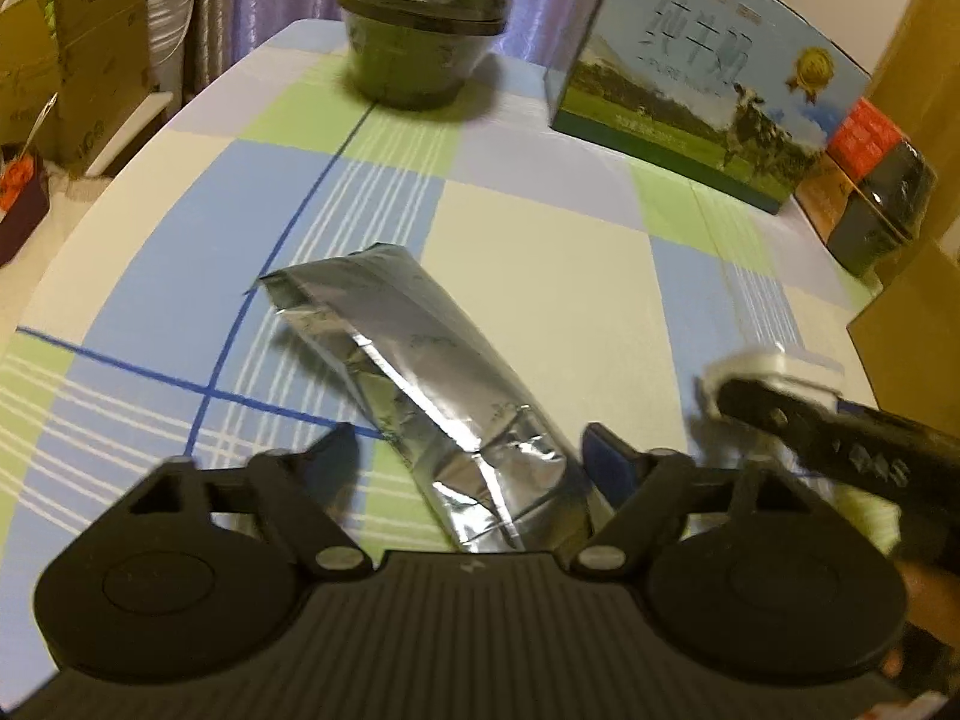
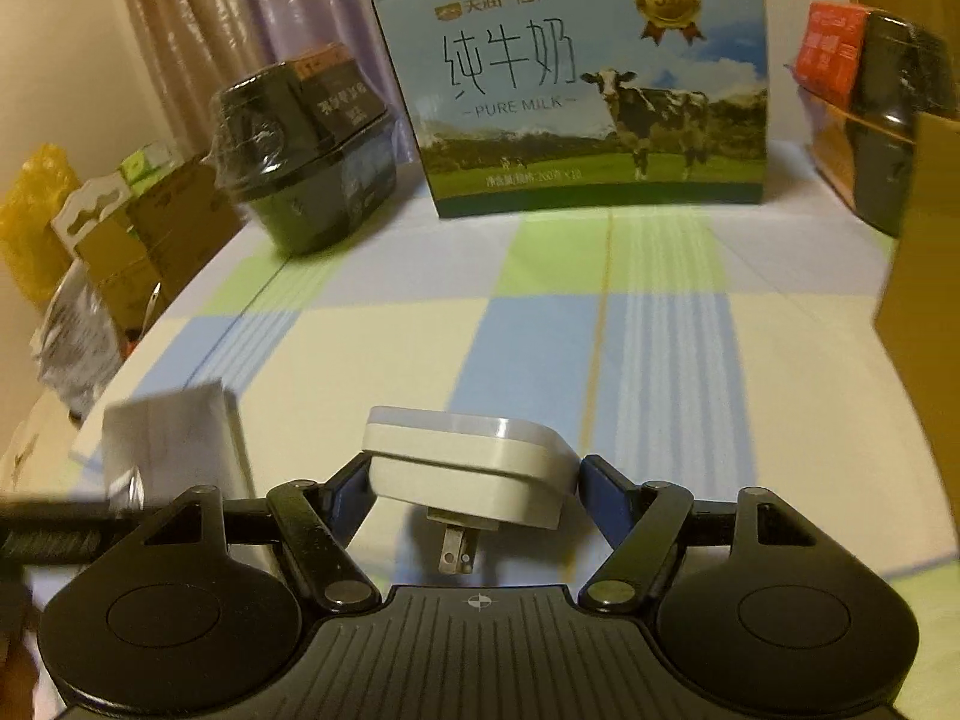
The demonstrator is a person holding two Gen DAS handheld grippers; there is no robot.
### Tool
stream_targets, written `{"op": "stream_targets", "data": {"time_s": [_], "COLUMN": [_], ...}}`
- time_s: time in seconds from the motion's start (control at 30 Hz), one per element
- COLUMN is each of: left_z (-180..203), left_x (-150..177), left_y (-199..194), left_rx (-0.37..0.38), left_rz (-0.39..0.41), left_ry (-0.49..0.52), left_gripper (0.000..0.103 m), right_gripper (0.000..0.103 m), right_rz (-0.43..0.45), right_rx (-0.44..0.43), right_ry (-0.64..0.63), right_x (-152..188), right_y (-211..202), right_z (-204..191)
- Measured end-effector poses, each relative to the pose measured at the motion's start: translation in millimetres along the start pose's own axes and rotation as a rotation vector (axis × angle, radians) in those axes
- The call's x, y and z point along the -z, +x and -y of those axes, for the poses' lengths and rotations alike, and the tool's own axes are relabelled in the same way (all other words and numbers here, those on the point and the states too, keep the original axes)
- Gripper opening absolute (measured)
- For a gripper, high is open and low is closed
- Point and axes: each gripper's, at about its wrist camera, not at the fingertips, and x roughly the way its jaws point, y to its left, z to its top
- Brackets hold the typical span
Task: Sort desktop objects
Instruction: 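Grasp the silver foil bag with the left tool while the right grasps the white night light, then lift the foil bag with the left tool while the right lifts the night light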
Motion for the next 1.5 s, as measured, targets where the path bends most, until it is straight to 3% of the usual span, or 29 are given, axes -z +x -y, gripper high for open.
{"op": "stream_targets", "data": {"time_s": [0.13,0.23,0.37,0.53,0.67,0.73,0.83,0.9,1.03,1.13,1.2,1.27,1.33,1.5], "left_z": [17,37,70,95,105,102,97,95,90,87,91,96,101,115], "left_x": [2,11,45,101,133,141,144,144,138,135,134,134,137,138], "left_y": [-6,-19,-50,-92,-118,-127,-127,-120,-105,-105,-103,-98,-97,-108], "left_rx": [-0.002,0.043,0.126,0.213,0.236,0.243,0.234,0.188,0.182,0.174,0.184,0.180,0.184,0.215], "left_rz": [0.000,-0.043,-0.118,-0.204,-0.232,-0.230,-0.238,-0.247,-0.272,-0.285,-0.295,-0.315,-0.318,-0.313], "left_ry": [0.074,0.180,0.365,0.477,0.453,0.368,0.286,0.264,0.201,0.209,0.241,0.281,0.328,0.503], "left_gripper": [0.043,0.038,0.036,0.036,0.038,0.062,0.067,0.067,0.067,0.066,0.063,0.051,0.045,0.038], "right_gripper": [0.070,0.070,0.070,0.070,0.065,0.064,0.064,0.064,0.065,0.066,0.069,0.072,0.073,0.073], "right_rz": [-0.044,-0.082,-0.114,-0.160,-0.167,-0.168,-0.173,-0.175,-0.175,-0.177,-0.173,-0.167,-0.164,-0.164], "right_rx": [-0.024,-0.047,-0.033,-0.017,-0.004,0.007,0.020,0.018,0.007,-0.006,-0.007,-0.007,-0.007,-0.007], "right_ry": [-0.006,0.014,-0.055,-0.007,0.041,0.057,0.053,0.055,0.077,0.109,0.124,0.143,0.150,0.153], "right_x": [19,41,75,125,156,166,172,173,173,172,172,173,173,173], "right_y": [-29,-58,-103,-158,-197,-209,-216,-217,-222,-223,-225,-227,-228,-231], "right_z": [10,15,12,19,18,18,19,19,20,23,26,28,30,32]}}
